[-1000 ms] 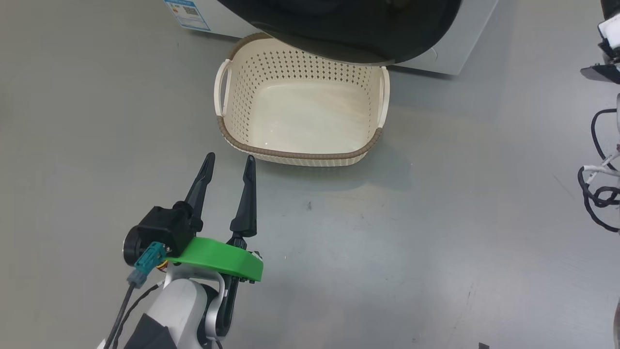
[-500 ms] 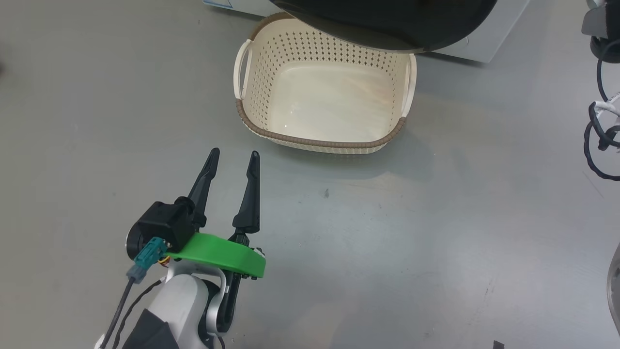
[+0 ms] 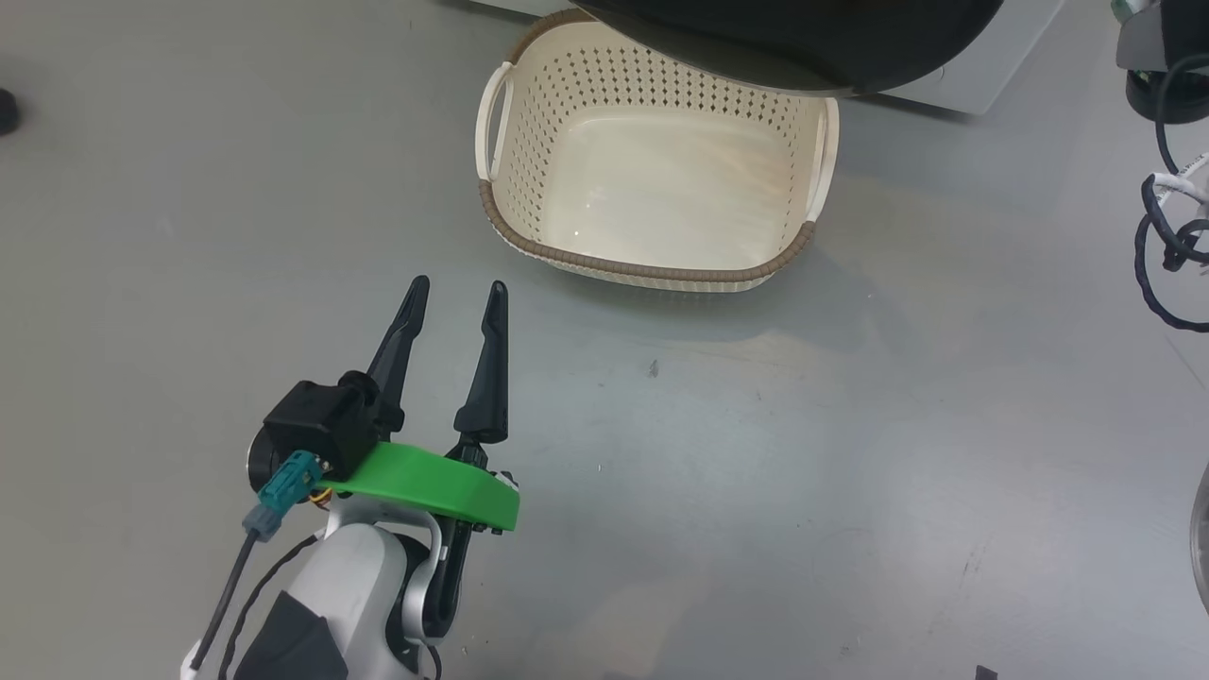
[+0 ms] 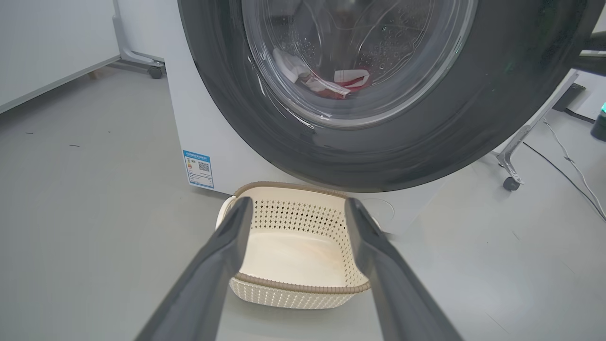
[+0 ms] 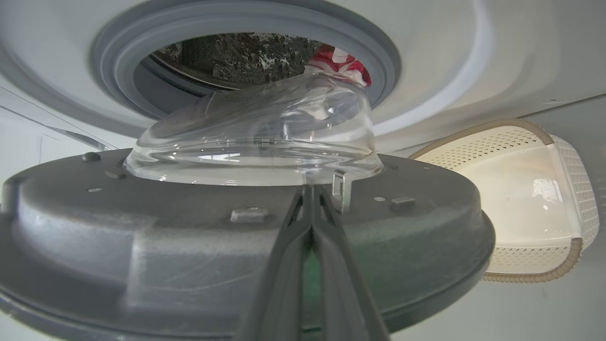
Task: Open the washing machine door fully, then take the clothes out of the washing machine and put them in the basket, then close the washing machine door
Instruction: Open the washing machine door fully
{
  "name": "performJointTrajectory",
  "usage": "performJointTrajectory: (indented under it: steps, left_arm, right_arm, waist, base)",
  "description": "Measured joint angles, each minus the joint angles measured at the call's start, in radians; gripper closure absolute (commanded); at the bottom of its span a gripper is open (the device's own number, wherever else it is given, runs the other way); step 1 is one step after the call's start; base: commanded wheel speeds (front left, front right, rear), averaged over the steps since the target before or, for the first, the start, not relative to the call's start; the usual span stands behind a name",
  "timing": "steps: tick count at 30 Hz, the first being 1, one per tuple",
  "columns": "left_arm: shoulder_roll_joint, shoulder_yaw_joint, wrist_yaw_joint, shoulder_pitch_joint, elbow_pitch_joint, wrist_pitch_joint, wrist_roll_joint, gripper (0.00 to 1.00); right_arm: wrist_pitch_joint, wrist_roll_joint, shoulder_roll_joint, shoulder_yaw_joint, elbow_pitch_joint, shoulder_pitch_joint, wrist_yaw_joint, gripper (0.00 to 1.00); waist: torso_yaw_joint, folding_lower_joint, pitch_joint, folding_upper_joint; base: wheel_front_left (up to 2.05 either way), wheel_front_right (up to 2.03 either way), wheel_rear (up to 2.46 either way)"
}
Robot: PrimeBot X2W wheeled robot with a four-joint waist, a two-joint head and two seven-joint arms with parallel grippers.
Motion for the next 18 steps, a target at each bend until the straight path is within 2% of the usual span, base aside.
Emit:
performJointTrajectory:
  steps: [13,18]
  left_arm:
    - [-0.001,0.001,0.000,-0.007,0.010,0.000,-0.007,0.00]
    - [-0.001,0.003,0.001,-0.007,0.019,0.000,-0.007,0.00]
  right_arm:
    - [0.084,0.062,0.006,-0.015,0.071,-0.012,-0.009,1.00]
    - [0.120,0.097,0.035,-0.024,0.095,0.004,-0.010,1.00]
  waist:
    - [0.007,0.0000,-0.016,0.0000]
    - [0.008,0.0000,-0.041,0.0000]
  base:
    - [0.00,0.00,0.00]
    - [0.00,0.00,0.00]
